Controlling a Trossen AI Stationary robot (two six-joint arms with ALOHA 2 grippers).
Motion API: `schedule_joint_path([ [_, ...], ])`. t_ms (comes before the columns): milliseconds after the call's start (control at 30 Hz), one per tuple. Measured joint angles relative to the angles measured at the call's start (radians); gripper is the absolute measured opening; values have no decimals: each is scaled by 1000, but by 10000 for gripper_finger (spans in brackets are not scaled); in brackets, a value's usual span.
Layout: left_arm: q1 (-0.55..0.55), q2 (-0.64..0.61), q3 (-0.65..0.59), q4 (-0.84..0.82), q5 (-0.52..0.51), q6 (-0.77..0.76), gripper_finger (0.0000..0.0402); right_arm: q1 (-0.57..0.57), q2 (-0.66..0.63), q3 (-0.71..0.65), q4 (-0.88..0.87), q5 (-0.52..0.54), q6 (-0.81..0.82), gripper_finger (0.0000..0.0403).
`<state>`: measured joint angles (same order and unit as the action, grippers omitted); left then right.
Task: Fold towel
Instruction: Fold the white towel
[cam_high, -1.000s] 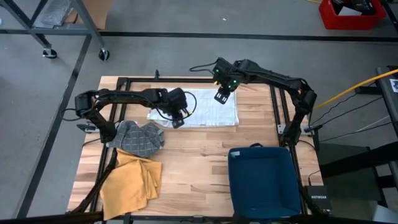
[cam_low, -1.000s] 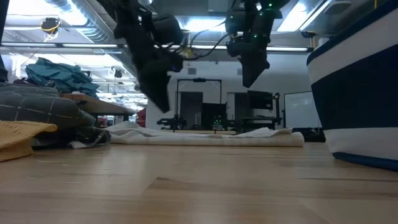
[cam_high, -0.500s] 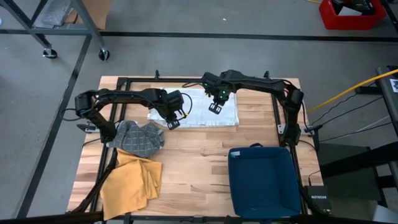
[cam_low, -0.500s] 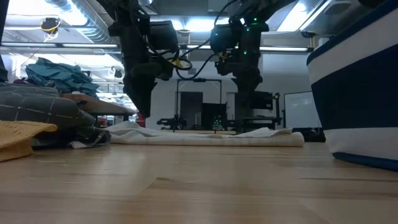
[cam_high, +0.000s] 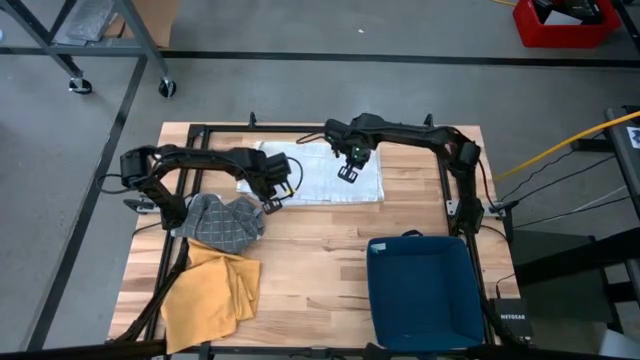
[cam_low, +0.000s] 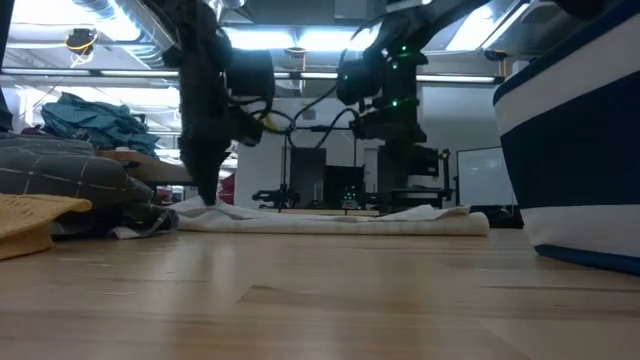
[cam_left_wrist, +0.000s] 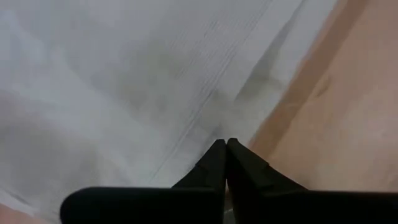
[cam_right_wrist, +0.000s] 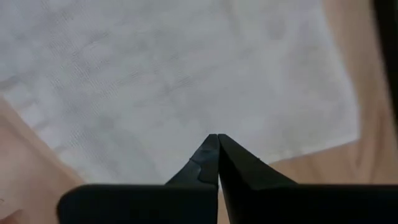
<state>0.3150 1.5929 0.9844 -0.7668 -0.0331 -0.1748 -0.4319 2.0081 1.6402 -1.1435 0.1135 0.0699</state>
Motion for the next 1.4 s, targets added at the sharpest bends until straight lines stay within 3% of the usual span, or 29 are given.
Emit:
schedule_joint_path([
  [233, 3, 0, -85, 114, -61, -32, 2, 1, 73, 0, -11, -8, 9, 5],
  [433, 22, 0, -115, 182, -123, -34, 2, 13, 129, 0, -17, -145, 13, 5],
  [867, 101, 0, -115, 204, -307, -3, 2, 188, 185, 1, 28, -228, 25, 7],
  [1133, 174, 0, -115, 341, -321, 82, 2, 309, 185, 2, 210, -308, 90, 7],
  [1233, 190, -1, -115, 337, -321, 72, 1, 338, 190, 32, 211, -269, 89, 7],
  [1400, 180, -49, -115, 247, -321, 54, 1, 349, 184, 153, 74, -84, 60, 7],
])
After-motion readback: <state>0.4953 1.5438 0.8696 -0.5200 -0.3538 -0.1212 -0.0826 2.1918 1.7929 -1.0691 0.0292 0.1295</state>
